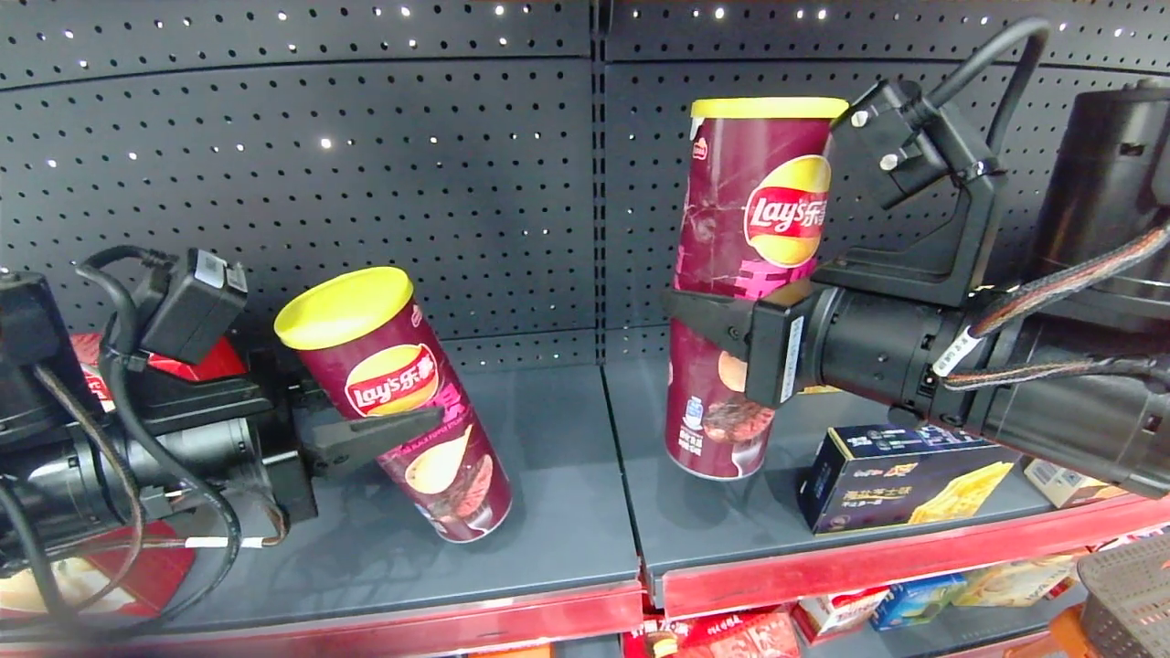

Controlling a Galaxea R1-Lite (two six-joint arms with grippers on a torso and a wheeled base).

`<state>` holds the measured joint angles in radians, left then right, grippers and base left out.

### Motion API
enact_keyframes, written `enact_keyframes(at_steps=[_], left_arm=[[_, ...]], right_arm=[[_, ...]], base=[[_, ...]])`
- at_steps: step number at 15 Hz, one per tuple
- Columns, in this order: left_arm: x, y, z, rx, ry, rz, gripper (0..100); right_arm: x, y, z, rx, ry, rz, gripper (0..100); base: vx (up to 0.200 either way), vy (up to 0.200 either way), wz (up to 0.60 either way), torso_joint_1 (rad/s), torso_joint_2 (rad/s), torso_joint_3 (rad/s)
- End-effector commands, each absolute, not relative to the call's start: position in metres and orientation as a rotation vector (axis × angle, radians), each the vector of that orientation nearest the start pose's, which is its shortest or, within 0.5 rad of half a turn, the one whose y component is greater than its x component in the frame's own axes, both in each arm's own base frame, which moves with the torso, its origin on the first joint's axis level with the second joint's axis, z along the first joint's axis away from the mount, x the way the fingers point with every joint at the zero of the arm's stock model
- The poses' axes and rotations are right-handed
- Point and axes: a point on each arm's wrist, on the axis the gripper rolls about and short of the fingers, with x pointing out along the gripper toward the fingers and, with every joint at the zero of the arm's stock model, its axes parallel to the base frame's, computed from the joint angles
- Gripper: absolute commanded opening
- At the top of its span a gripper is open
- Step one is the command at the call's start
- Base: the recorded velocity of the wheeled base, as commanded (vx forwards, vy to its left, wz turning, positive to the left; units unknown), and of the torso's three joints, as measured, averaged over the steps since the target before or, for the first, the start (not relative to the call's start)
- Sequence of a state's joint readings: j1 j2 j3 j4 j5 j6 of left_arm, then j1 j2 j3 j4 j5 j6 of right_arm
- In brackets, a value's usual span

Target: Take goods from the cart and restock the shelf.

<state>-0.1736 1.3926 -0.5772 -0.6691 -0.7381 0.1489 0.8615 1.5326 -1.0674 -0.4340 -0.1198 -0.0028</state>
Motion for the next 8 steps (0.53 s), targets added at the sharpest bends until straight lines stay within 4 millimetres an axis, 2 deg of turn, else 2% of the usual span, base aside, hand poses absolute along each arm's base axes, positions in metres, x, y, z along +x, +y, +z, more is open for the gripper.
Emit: enact_keyframes(at_steps=[1, 5, 8], left_arm=[[0.204, -0.050, 0.204, 0.095, 0.079, -0.914, 0], [0.199, -0.045, 0.189, 0.084, 0.128, -0.893, 0], [0.199, -0.044, 0.186, 0.081, 0.139, -0.889, 0]], right_arm=[[0.185, 0.211, 0.286, -0.018, 0.027, 0.742, 0], [0.185, 0.211, 0.286, -0.017, 0.025, 0.742, 0], [0.185, 0.211, 0.286, -0.017, 0.025, 0.742, 0]], base=[[0.000, 0.000, 0.00, 0.000, 0.00, 0.000], [0.000, 0.000, 0.00, 0.000, 0.00, 0.000], [0.000, 0.000, 0.00, 0.000, 0.00, 0.000]])
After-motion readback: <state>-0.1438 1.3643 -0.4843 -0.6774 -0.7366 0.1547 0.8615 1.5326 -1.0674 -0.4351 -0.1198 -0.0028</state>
